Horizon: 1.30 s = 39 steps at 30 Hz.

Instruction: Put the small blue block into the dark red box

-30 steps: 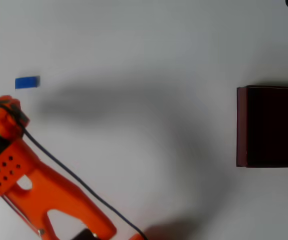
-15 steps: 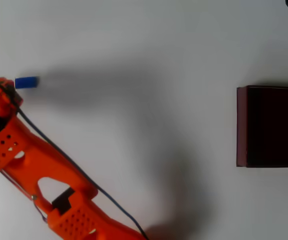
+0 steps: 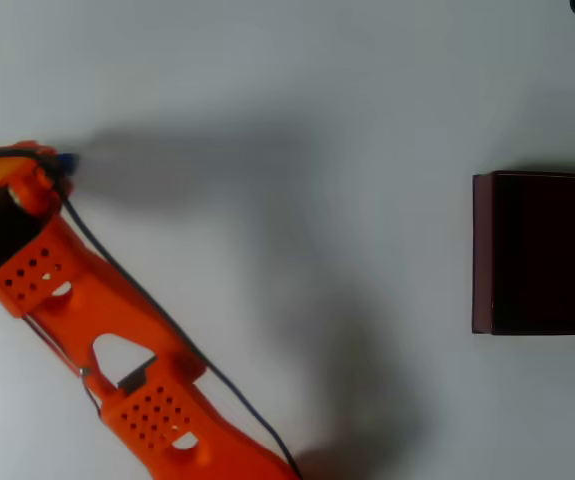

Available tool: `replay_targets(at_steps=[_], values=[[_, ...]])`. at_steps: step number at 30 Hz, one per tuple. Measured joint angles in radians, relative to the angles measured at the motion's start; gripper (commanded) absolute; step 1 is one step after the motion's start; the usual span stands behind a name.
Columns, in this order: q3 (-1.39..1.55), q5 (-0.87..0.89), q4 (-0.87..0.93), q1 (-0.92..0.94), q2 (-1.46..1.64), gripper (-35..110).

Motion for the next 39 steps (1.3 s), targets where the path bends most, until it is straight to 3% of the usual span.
replay_targets(at_steps=[22, 39], values=[[0.041, 0.020, -0.169, -0.006, -0.035, 19], [0.061, 0.020, -0.153, 0.002, -0.094, 19]])
